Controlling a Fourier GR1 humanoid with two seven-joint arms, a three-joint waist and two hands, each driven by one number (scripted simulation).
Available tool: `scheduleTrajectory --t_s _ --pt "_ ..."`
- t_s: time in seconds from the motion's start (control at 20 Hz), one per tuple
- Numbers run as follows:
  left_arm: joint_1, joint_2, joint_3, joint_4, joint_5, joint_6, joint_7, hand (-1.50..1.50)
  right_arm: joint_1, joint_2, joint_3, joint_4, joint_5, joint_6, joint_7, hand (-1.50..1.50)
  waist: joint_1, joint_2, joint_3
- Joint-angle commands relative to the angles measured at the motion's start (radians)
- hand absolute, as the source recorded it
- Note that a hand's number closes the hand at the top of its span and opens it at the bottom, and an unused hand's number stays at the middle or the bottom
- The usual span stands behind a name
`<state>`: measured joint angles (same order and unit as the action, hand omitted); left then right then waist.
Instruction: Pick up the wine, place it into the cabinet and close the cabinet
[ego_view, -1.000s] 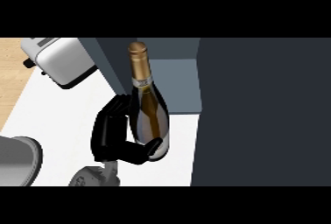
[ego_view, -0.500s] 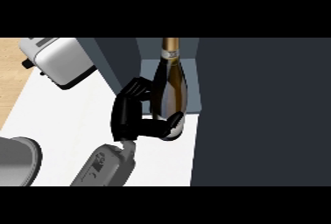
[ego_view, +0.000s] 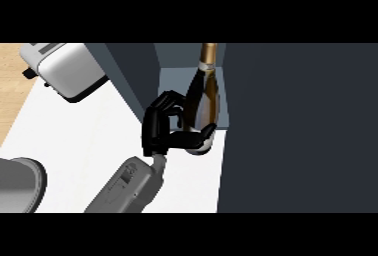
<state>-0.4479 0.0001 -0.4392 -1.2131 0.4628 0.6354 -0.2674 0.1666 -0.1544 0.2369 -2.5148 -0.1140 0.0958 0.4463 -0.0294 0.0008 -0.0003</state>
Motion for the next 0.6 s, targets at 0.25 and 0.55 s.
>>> scheduleTrajectory --t_s 0.25,0.55 --pt "-0.070 0.000 -0.066 0.185 0.180 0.033 -0.161 1.50 0.046 0.006 0.004 -0.222 -0.130 -0.013 0.116 -1.50 -0.014 0.001 -0.001" --pt "-0.112 0.000 -0.025 0.289 0.318 -0.045 -0.248 1.50 0.075 0.010 -0.014 -0.207 -0.136 0.017 0.058 -1.50 -0.015 0.001 -0.001"
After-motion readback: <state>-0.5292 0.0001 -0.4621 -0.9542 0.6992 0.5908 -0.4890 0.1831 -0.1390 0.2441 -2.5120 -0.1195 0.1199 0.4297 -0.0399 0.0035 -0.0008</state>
